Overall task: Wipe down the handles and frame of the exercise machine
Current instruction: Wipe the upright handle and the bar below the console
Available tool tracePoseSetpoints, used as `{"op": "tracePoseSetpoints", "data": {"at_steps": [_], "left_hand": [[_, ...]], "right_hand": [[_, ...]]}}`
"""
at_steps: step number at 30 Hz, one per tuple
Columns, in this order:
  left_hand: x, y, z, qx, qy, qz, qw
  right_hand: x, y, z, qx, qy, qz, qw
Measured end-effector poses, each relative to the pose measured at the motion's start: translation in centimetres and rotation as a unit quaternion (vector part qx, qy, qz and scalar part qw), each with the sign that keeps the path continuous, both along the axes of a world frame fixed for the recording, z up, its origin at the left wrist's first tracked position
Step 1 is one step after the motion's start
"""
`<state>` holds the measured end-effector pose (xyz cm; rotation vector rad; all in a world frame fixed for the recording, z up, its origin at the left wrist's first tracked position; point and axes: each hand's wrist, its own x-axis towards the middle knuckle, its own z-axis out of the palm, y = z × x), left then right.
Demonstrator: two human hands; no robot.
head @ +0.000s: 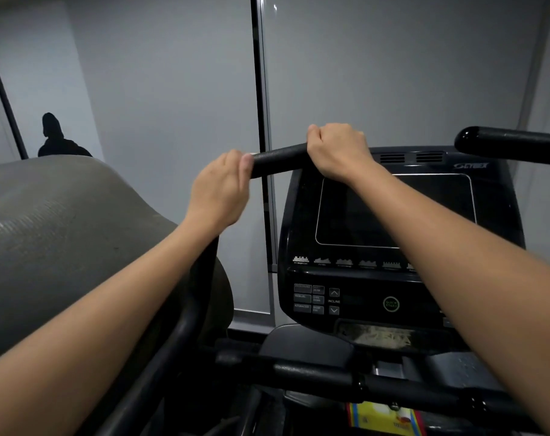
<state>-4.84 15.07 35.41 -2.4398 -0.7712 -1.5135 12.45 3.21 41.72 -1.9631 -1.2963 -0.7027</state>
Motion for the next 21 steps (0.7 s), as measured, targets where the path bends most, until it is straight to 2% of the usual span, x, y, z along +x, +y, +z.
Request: {"op": "tracePoseSetpoints", "data": {"at_steps": [5, 8, 11, 13, 15, 17, 21], "left_hand": [[-3.1, -0.2, -3.7, -0.201, -0.084, -0.01, 0.976], [-3.9, -0.6, -5.1, -0.272, -0.112, -0.001, 0.956], [-3.2, 0.3, -3.1, -0.297, -0.089, -0.019, 0.95], [-2.3, 0.3, -1.0, -0.266, -0.051, -0.016, 0.962], [-0.7, -0.4, 1.0, -0.187, 0.013, 0.018, 0.982], [1.1, -1.4, 2.4, -0.114, 0.04, 0.031, 0.992], [3.4, -2.8, 1.4, 0.015, 0.076, 0.039, 0.996]], "right_hand": [[-0.1, 0.1, 0.0, -0.003, -0.028, -0.012, 1.0], [-0.4, 0.4, -0.2, -0.002, -0.048, -0.031, 0.998], [-0.4, 0.7, -0.4, -0.004, -0.062, -0.048, 0.997], [-0.4, 0.7, -0.4, -0.005, -0.065, -0.048, 0.997], [-0.4, 0.7, -0.3, -0.011, -0.065, -0.043, 0.997], [-0.4, 0.7, -0.3, -0.014, -0.063, -0.037, 0.997], [0.1, 0.6, -0.3, -0.008, -0.047, -0.018, 0.999]]}}
